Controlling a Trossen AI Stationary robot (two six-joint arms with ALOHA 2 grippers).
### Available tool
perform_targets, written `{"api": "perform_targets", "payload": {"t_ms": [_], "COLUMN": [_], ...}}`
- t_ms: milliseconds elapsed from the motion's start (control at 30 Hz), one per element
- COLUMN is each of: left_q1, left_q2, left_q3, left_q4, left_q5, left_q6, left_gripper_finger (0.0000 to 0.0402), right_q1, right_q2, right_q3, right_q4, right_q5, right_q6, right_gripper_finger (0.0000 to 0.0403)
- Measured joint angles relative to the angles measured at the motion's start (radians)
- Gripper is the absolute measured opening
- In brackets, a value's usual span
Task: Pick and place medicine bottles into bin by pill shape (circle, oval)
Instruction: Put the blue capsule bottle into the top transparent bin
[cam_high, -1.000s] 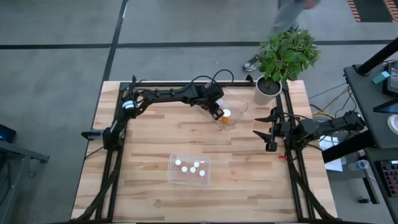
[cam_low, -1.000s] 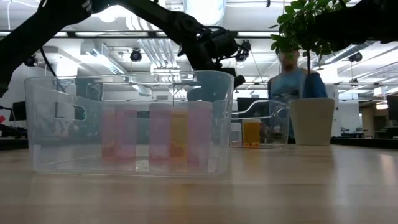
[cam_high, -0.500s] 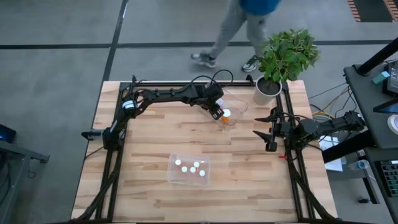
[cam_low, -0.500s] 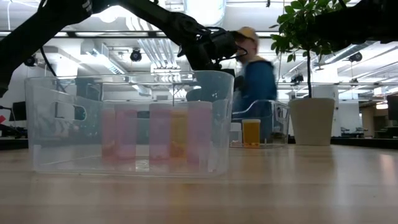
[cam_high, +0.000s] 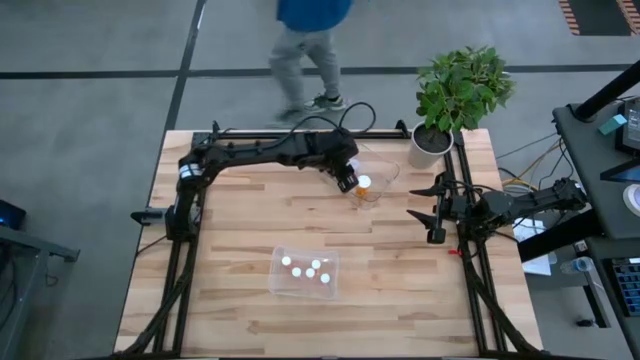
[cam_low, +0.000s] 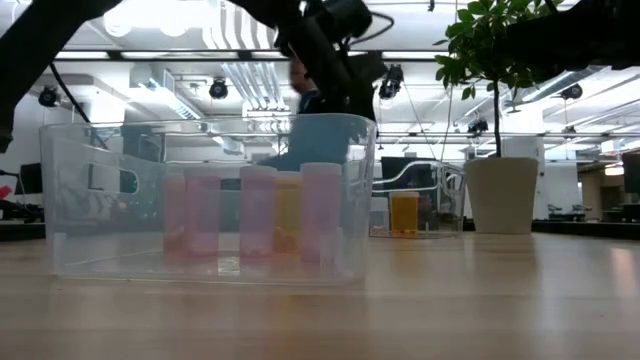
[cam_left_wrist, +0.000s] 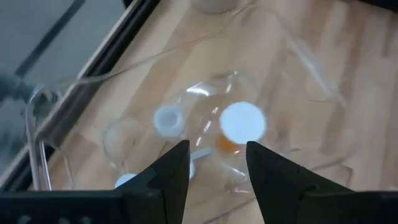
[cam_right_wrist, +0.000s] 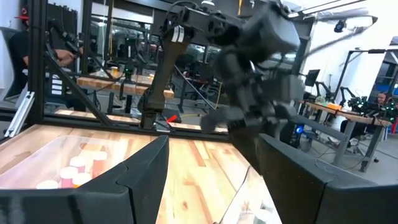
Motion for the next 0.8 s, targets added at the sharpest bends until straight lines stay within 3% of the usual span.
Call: {"api": "perform_targets", "payload": {"t_ms": [267,633,800], "left_q1": [-0.028,0.056,0.057], "left_q2": [0.01,0.14,0.147], "left_q3": [-0.004,-0.005,-0.004], "left_q4": [0.011,0.006,0.01], "left_q5": [-0.026,-0.034,-0.034], "left_q6": [0.041,-0.044,-0.043], "left_gripper_finger": [0.012,0.0007,0.0005], "right_q1": [0.0,0.0,0.0], "right_q2": [0.0,0.0,0.0], "right_q3": [0.0,0.0,0.0], "right_q4": [0.0,-0.002,-0.006], "right_q5": [0.0,0.001,0.009], "right_q6": [0.006,-0.001,-0.009], "right_gripper_finger": [0.0233,0.0233,0.0233]}}
